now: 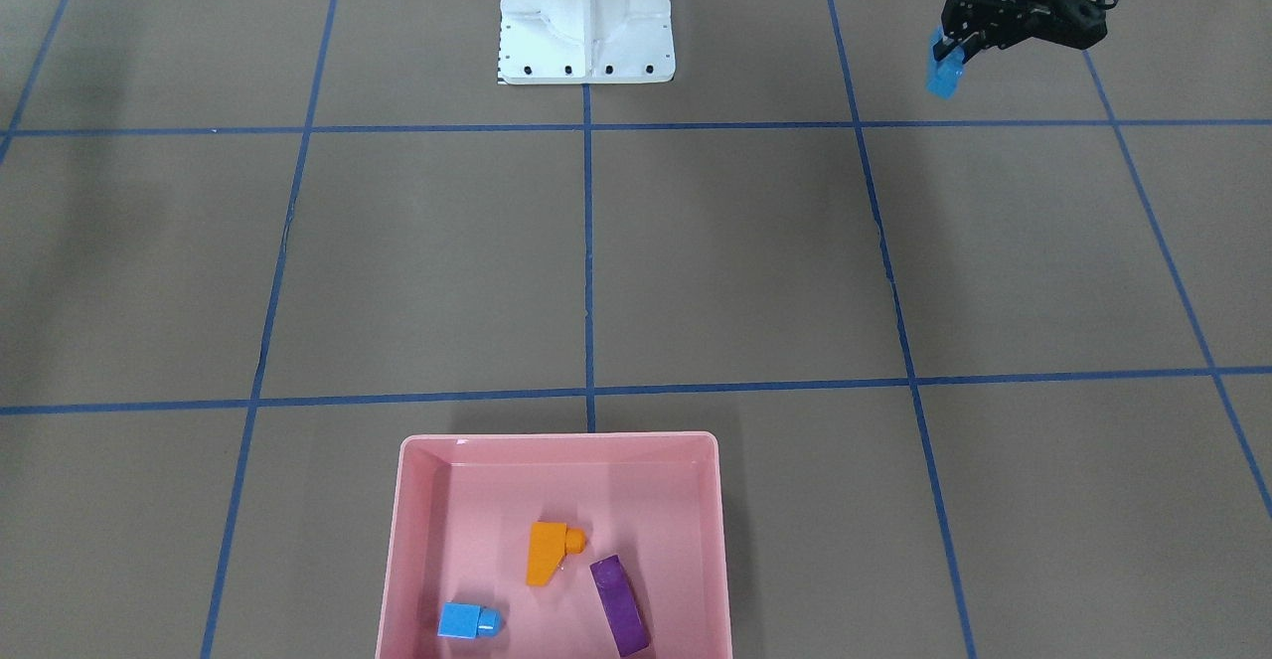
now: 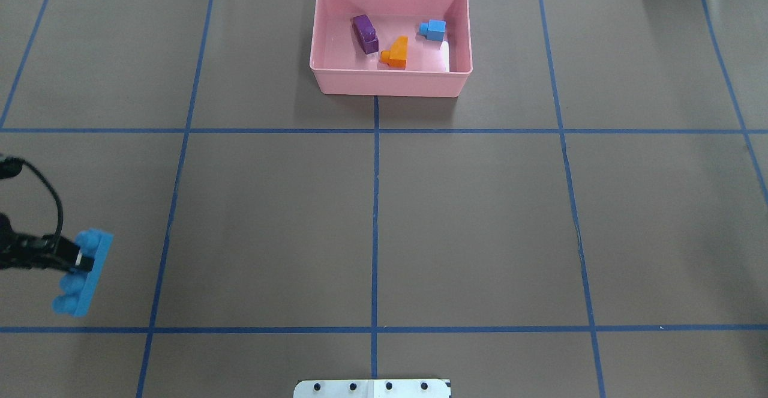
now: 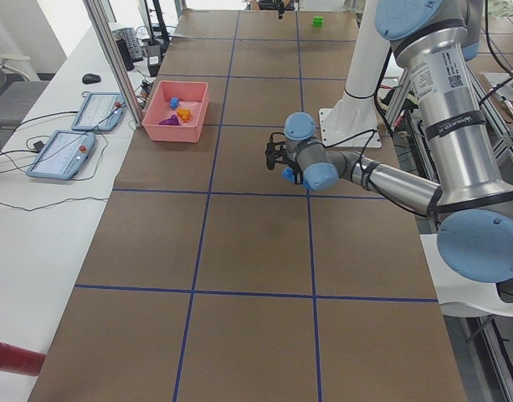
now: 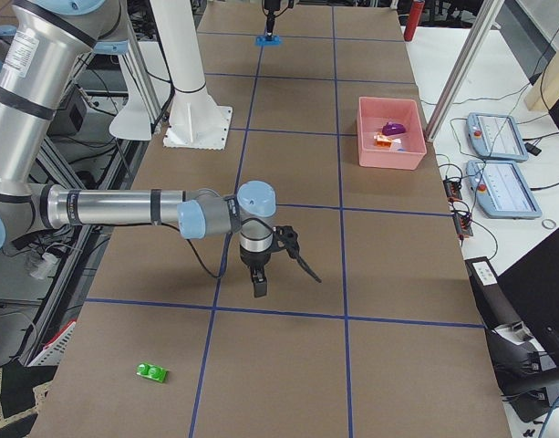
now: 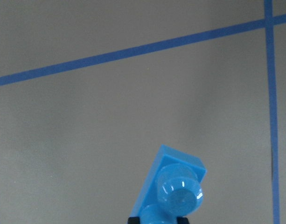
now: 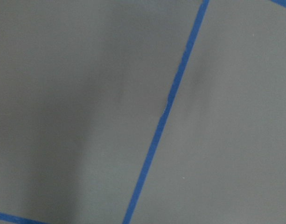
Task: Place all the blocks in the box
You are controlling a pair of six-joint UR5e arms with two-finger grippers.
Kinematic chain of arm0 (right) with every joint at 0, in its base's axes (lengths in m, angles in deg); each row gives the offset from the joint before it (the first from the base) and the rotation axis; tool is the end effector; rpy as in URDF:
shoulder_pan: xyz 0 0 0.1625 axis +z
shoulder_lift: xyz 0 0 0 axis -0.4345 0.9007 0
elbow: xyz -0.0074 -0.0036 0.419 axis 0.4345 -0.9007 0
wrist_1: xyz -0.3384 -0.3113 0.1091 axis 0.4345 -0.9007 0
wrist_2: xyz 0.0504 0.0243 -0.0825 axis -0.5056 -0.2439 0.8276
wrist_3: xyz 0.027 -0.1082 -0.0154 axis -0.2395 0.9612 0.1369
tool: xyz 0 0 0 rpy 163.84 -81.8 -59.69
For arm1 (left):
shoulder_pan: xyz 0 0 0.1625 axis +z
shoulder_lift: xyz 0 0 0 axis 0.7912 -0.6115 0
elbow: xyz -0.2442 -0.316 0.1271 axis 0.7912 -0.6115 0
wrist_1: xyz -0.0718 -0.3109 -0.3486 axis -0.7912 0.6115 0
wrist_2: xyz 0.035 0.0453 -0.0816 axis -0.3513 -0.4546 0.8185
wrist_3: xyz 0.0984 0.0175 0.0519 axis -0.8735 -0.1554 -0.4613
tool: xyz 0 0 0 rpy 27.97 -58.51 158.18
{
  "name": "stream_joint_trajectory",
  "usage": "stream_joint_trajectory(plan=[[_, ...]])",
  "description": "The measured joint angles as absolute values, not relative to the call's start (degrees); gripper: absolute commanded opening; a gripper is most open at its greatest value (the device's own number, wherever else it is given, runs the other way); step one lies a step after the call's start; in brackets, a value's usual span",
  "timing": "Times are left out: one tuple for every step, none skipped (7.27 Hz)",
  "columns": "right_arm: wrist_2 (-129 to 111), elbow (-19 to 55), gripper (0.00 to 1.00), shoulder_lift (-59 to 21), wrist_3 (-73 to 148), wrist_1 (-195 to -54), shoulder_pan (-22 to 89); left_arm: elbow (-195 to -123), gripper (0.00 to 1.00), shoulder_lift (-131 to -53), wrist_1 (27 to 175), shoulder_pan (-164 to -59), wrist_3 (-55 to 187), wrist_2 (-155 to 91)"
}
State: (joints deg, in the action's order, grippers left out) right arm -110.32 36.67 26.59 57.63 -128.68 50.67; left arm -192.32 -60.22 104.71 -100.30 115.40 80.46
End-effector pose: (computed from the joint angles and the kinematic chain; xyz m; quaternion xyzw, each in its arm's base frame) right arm -0.0215 -0.3861 0.6541 0.0194 -0.2987 -0.1539 0.9417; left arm 0.2645 -0.3764 0.3713 -0.0230 0.5277 0.0013 0.8491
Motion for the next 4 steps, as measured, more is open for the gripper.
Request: stream_joint_trajectory(plan=[[-110.4, 34.1, 1.00, 28.3, 61.8, -127.6, 53.6, -189.7, 0.00, -69.3, 98.3, -104.6, 114.2, 82.9], [-110.5, 32.1, 1.00, 30.1, 65.4, -127.0, 56.5, -186.4, 0.00, -78.4, 92.5, -107.2, 113.7, 84.2], [-111.1, 30.4, 1.00, 32.0, 68.0, -126.7, 58.8, -182.2, 0.00, -87.3, 88.0, -108.8, 113.7, 84.7], [-113.1, 27.9, 1.00, 33.4, 69.3, -126.4, 60.4, -176.5, 0.00, -95.7, 85.5, -110.2, 114.3, 84.7]])
